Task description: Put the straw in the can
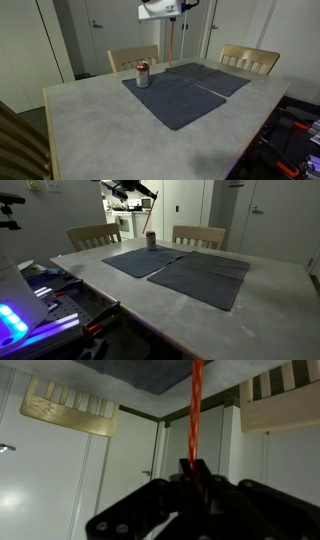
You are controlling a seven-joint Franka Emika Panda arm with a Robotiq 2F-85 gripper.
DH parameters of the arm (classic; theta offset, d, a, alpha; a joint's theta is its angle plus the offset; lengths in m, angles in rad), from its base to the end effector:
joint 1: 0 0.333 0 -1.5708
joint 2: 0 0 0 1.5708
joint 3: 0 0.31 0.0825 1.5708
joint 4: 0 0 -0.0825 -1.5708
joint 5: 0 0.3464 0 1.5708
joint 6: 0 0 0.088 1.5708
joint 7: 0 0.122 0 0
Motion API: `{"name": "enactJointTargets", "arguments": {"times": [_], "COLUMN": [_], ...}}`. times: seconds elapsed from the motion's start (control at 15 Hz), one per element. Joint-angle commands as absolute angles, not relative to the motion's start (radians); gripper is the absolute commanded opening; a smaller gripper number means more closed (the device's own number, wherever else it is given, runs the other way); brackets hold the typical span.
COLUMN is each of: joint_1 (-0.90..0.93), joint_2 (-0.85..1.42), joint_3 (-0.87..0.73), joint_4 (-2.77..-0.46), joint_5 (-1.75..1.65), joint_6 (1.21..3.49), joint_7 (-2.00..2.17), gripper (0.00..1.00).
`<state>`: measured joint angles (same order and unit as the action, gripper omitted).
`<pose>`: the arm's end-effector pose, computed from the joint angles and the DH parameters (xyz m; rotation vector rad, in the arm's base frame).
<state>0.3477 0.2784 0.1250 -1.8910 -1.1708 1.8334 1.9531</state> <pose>0.5513 0.1786 0.3832 2.0432 -1.0369 1.0878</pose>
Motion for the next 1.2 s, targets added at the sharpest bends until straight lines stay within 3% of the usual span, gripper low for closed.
{"name": "enactJointTargets", "arguments": {"times": [0.0,1.13], "joint_1": [0.331,0.342], "joint_2": [0.319,0.576], "joint_3": [0.151,0.142], "joint_4": [-1.799,-1.426], "joint_5": [-1.193,-1.337], "joint_6": [1.754,1.815], "joint_7": [1.858,1.747], "gripper": [0.02,0.02]}}
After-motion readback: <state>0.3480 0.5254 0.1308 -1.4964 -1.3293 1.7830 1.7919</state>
